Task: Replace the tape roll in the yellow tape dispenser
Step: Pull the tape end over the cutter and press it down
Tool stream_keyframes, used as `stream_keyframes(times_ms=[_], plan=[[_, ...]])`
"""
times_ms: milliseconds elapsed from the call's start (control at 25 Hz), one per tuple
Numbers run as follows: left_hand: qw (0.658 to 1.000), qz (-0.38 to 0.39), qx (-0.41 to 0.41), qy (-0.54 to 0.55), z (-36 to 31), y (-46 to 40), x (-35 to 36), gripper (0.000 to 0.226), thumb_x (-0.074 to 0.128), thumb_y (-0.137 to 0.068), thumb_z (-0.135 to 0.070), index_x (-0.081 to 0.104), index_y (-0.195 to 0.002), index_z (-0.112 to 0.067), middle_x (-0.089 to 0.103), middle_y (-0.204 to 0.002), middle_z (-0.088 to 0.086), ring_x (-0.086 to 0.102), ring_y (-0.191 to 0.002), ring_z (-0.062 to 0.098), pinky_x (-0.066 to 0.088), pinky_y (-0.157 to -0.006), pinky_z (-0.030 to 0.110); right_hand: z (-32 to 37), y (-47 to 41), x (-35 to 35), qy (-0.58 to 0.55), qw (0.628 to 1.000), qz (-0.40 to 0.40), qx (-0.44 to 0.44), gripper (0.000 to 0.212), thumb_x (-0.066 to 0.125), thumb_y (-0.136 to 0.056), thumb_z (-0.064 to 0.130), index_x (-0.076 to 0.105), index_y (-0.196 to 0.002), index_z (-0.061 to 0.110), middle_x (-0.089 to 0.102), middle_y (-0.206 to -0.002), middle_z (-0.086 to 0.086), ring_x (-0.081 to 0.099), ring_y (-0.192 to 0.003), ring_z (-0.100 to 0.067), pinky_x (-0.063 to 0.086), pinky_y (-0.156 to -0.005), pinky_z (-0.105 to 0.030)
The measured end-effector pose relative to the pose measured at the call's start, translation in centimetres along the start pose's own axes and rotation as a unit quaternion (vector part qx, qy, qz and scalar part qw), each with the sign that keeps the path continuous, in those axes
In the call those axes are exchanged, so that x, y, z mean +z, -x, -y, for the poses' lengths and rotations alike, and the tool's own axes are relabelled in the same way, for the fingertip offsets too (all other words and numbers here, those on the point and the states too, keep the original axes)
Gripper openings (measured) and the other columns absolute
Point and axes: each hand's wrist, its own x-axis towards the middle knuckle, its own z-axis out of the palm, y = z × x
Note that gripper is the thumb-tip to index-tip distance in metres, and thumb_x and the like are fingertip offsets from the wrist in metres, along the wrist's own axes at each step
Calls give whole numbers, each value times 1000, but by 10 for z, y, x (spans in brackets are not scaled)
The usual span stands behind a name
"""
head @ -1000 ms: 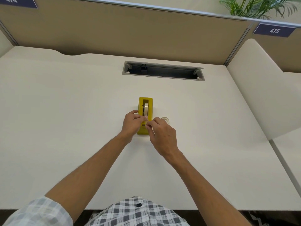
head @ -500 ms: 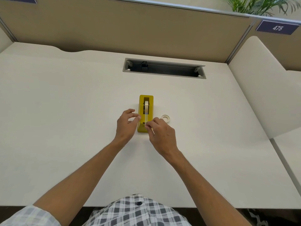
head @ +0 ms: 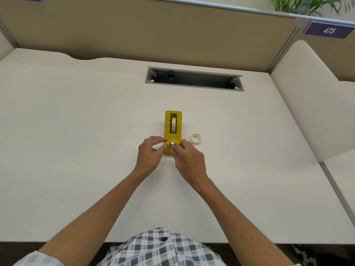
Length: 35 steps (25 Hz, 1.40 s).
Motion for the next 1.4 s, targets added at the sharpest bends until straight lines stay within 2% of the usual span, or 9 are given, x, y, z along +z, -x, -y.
stream_keyframes(times_ms=[200,360,600,800,960,1160,1280,1400], plan=[[999,35,32,-15,2,1,-3,27,66,-89,-18,68,-116,-19,63,-120,1,53,-112,15,48,-81,25,-3,0,8,6,1000,-16,-6,5,66,-91,13,69,-91,9,58,-76,-5,53,-59,-19,50,-44,-34],[996,47,62,-46,4,0,-3,29,66,-88,-22,67,-117,-20,62,-120,1,51,-111,12,47,-82,25,-7,-1,13,10,999,-30,-10,4,68,-89,12,69,-88,9,58,-74,-5,52,-54,-19,49,-41,-31],[993,51,81,-63,8,-4,-3,27,65,-89,-25,67,-116,-18,63,-121,3,52,-113,16,50,-87,32,-11,4,20,20,997,-61,-31,7,65,-91,17,68,-89,11,59,-74,-2,51,-52,-17,46,-38,-31],[992,49,92,-64,13,-5,-2,28,63,-89,-30,67,-115,-19,64,-120,2,53,-112,14,51,-87,33,-13,14,22,34,994,-88,-60,13,65,-88,16,69,-100,14,61,-78,0,53,-54,-17,35,-40,-22],[990,39,103,-90,15,-8,0,29,65,-88,-33,66,-113,-20,65,-117,0,55,-108,14,53,-84,33,-16,17,24,53,992,-85,-79,21,66,-87,17,68,-108,14,64,-84,-2,57,-56,-17,40,-41,-23],[973,42,163,-159,18,-7,0,29,63,-90,-30,63,-114,-15,66,-113,2,61,-101,16,57,-81,35,-19,15,21,15,990,-118,-73,9,69,-83,17,71,-92,15,65,-80,0,56,-54,-17,35,-43,-20],[963,43,187,-187,18,-6,0,29,63,-90,-29,62,-115,-13,65,-113,3,61,-99,18,58,-79,36,-24,7,15,-31,991,-131,-2,18,70,-85,29,69,-97,16,66,-89,2,60,-62,-13,42,-45,-21],[958,44,200,-201,17,-7,-1,31,64,-90,-28,62,-115,-12,65,-112,4,61,-98,18,58,-78,37,-29,-4,10,-29,997,-67,19,35,69,-85,40,66,-112,18,66,-106,2,64,-83,-14,53,-52,-28]])
